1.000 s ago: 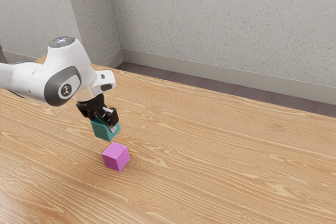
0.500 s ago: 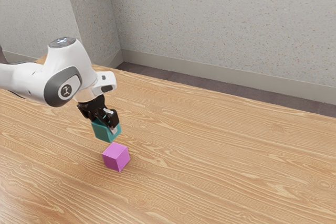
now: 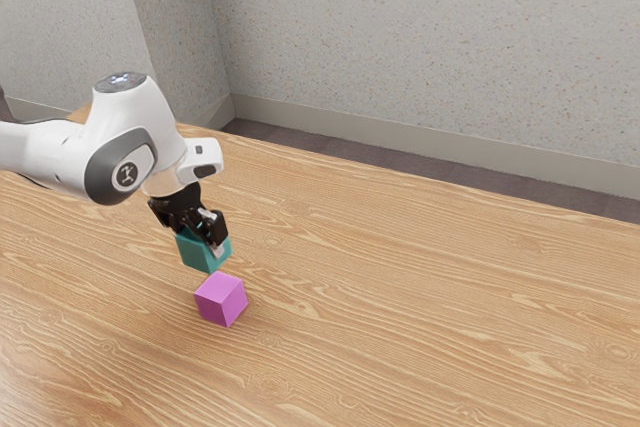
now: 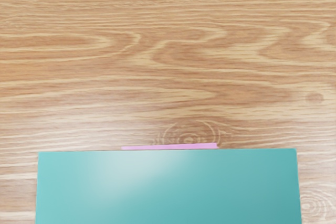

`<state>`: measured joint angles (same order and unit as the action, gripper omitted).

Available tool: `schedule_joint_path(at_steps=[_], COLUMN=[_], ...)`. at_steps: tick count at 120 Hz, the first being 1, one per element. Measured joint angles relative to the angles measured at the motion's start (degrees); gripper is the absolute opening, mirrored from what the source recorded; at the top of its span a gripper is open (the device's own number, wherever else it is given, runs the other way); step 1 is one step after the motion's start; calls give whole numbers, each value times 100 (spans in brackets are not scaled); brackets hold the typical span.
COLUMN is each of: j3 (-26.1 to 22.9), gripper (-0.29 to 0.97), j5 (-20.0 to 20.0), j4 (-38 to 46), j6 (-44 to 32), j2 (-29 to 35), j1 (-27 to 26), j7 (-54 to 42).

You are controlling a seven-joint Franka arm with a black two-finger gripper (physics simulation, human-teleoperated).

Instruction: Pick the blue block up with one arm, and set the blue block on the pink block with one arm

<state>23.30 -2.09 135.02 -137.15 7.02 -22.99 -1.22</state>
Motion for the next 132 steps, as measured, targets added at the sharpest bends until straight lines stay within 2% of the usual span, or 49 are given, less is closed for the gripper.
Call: schedule_joint_path(at_steps=[22,46,66,73,82,90,96,113,132], j3=[-1,-1,-1,-28,-77,-48,-31,-25,-76], gripper=[39,55,62,64,65,66,66,67,68], j5=[4,33,40,40,38,31,26,8,-6], j4=[-2,-3,-6,-71,-615,-1464,-1784,-2086,-2095], j6=[-1,3,6,130,681,1583,2172,3357,4049], j2=[-1,-1,4,251,805,980,1072,1267,1283], j1=[0,-9,-10,-9,-5,22,29,32,18], j7=[-6,-47,-71,-78,-85,-89,-94,-106,-122])
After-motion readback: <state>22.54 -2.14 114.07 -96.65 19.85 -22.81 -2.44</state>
